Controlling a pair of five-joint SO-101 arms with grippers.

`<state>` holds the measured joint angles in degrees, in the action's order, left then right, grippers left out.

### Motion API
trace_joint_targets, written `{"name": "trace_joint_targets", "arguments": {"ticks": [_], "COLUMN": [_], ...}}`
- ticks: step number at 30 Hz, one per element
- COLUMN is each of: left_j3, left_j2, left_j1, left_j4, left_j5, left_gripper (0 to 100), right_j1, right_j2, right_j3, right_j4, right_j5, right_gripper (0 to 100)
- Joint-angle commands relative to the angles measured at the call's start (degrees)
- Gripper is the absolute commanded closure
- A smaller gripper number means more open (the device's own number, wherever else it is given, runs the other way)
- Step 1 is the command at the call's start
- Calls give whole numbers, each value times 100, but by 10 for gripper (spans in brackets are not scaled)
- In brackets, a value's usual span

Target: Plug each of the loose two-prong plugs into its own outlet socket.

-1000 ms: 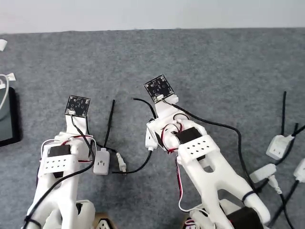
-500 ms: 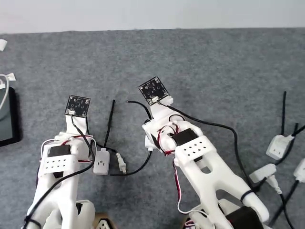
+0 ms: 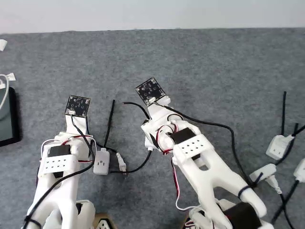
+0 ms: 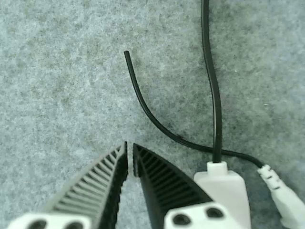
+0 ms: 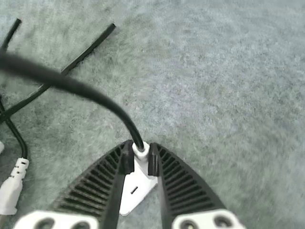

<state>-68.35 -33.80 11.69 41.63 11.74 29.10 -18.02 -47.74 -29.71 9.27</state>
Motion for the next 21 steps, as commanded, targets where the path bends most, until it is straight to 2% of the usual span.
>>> {"name": "trace_joint_targets", "arguments": {"ticks": [1, 7, 14, 21], "left_j3": [286, 286, 286, 286], "left_j2": [18, 18, 18, 26], "left_j1": [26, 123, 123, 114], "left_j4": [-88, -88, -88, -88], "left_j5": [79, 79, 79, 79], "left_gripper": [984, 984, 984, 984], "right_j1": [-48, -189, 171, 242], "right_j2": [66, 127, 136, 136], "right_j3": [35, -44, -123, -176], "right_j4": [13, -66, -75, -84], "right_j5": [141, 167, 141, 114], "right_gripper": [991, 991, 991, 991]}}
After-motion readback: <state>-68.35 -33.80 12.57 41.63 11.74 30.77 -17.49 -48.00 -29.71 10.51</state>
